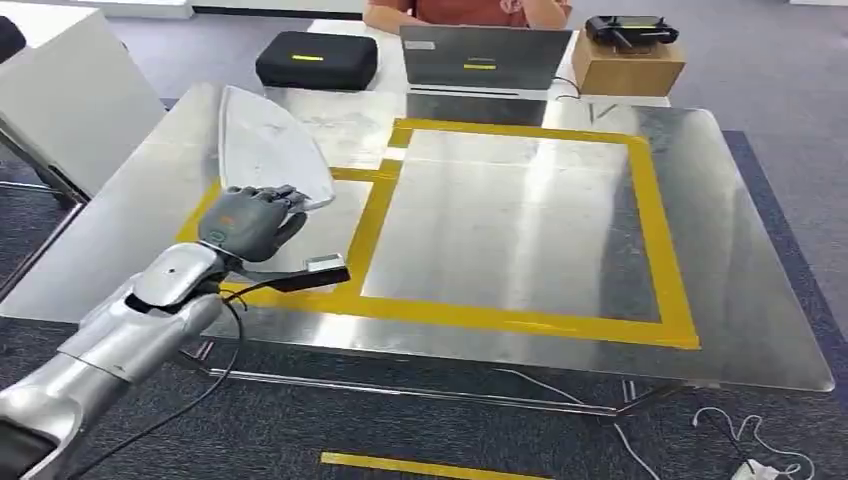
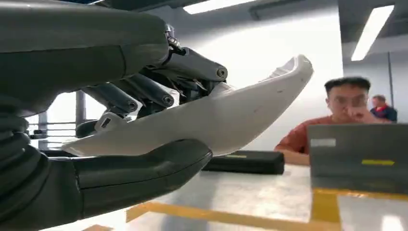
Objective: Take the parts from the cabinet and place them on the table.
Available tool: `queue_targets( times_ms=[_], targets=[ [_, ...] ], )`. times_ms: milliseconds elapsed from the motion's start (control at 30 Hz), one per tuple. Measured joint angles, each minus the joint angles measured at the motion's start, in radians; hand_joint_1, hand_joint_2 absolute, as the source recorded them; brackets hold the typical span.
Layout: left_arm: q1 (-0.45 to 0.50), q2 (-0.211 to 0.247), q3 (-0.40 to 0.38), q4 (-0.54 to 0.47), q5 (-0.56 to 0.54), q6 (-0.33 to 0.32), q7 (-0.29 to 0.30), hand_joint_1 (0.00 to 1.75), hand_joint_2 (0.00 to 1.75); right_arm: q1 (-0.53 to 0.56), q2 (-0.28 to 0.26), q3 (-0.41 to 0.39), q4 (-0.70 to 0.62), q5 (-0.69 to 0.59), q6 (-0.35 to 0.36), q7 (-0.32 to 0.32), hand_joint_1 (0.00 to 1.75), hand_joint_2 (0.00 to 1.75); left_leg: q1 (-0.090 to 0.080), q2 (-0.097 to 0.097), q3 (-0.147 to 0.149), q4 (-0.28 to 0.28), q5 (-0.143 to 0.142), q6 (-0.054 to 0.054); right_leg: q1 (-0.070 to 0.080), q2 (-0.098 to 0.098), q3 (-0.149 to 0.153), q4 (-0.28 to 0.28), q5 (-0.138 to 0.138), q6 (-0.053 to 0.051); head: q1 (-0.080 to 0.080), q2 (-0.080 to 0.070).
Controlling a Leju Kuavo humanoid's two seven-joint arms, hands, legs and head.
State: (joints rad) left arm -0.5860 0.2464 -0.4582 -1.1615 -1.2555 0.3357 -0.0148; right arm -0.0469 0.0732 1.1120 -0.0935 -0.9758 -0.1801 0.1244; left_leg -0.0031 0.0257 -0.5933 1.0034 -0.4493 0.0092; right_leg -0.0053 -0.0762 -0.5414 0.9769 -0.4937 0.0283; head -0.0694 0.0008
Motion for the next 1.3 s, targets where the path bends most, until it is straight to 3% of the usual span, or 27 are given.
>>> queue_targets(
  times_ms=[400, 900, 933, 1033, 1067, 1300],
  targets=[
    [-0.031, -0.003, -0.043, 0.087, -0.011, -0.018, 0.019, 1.75, 1.75, 0.0, 0.0, 0.008, 0.0, -0.005, 0.003, 0.0, 0.0, 0.0, 0.002, 0.001, 0.0, 0.0, 0.001, -0.001, 0.002, 0.001, -0.001, 0.001, 0.0, 0.0, 0.0, 0.0],
    [-0.076, -0.003, -0.063, 0.181, -0.042, -0.093, 0.078, 1.75, 1.75, 0.001, 0.0, 0.013, 0.0, -0.011, 0.003, -0.001, 0.0, 0.0, 0.002, 0.001, 0.0, 0.0, 0.001, -0.001, 0.002, 0.001, 0.0, 0.001, 0.0, -0.001, 0.0, 0.0],
    [-0.08, -0.002, -0.064, 0.191, -0.043, -0.1, 0.082, 0.0, 1.75, 0.001, 0.0, 0.013, 0.0, -0.011, 0.003, -0.001, 0.0, 0.0, 0.002, 0.001, 0.0, 0.0, 0.001, -0.001, 0.002, 0.001, 0.0, 0.001, 0.0, -0.001, 0.0, 0.0],
    [-0.091, -0.002, -0.064, 0.213, -0.047, -0.093, 0.088, 0.0, 1.75, 0.001, 0.0, 0.014, 0.0, -0.014, 0.002, -0.001, 0.0, 0.0, 0.002, 0.001, 0.0, 0.0, 0.001, -0.001, 0.002, 0.001, 0.0, 0.001, 0.0, -0.001, 0.0, 0.0],
    [-0.092, -0.002, -0.064, 0.218, -0.047, -0.081, 0.086, 0.0, 0.0, 0.0, 0.0, 0.014, 0.0, -0.014, 0.002, -0.001, 0.0, 0.0, 0.002, 0.001, 0.0, 0.0, 0.001, -0.001, 0.002, 0.001, 0.0, 0.001, 0.0, -0.001, 0.0, 0.0],
    [-0.088, -0.002, -0.055, 0.219, 0.027, -0.052, 0.031, 0.0, 0.0, 0.0, 0.0, 0.03, 0.0, -0.024, 0.0, -0.002, 0.0, 0.0, 0.002, 0.001, 0.0, 0.0, 0.001, -0.001, 0.002, 0.001, 0.0, 0.001, 0.0, -0.001, 0.0, 0.0]
  ],
)
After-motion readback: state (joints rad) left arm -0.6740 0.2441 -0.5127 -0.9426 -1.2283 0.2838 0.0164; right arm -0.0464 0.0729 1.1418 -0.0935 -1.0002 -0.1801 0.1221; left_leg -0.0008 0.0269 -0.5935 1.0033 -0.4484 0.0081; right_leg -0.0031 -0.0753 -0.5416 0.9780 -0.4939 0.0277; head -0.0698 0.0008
